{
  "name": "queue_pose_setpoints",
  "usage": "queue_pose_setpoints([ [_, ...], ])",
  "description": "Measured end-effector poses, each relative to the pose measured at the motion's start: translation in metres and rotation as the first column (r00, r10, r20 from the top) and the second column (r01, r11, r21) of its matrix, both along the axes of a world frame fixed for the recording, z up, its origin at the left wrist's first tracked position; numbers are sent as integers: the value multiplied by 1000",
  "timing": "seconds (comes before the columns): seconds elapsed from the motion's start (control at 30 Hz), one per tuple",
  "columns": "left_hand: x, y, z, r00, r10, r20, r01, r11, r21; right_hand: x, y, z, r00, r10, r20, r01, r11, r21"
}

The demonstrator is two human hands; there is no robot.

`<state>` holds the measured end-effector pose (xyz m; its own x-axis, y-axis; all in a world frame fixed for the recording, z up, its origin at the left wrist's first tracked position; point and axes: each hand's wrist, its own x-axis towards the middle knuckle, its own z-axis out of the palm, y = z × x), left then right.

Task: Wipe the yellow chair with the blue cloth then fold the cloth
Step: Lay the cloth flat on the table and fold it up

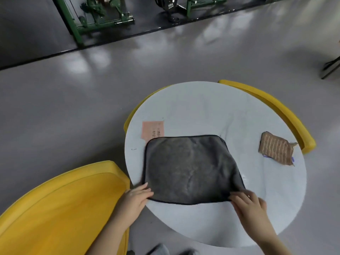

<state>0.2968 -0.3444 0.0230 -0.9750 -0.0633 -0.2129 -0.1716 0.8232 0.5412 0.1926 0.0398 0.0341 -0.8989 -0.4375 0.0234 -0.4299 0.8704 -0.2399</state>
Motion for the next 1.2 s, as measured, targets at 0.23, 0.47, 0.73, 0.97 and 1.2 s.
queue_pose_setpoints([
  [0.23, 4, -12, -17, 985, -164, -54, 159, 984, -82, 3, 8, -10, 999, -9, -42, 11, 998, 57],
  [0.47, 18, -18, -11, 976, -216, 22, 216, 975, -46, 10, 22, -6, 995, 87, 40, -87, 996, -25],
  [0.73, -11, -17, 4, 974, -53, 219, 22, 990, 138, -17, 16, 6, 993, 90, 77, -82, 991, -102],
  [0.97, -106, -29, 12, 981, 189, 40, -192, 975, 111, -120, -22, 15, 997, 14, -78, -17, 999, -42],
  [1.2, -166, -25, -1, 977, 207, -40, -211, 964, -159, -179, -44, 7, 987, -105, -118, 112, 992, 55],
])
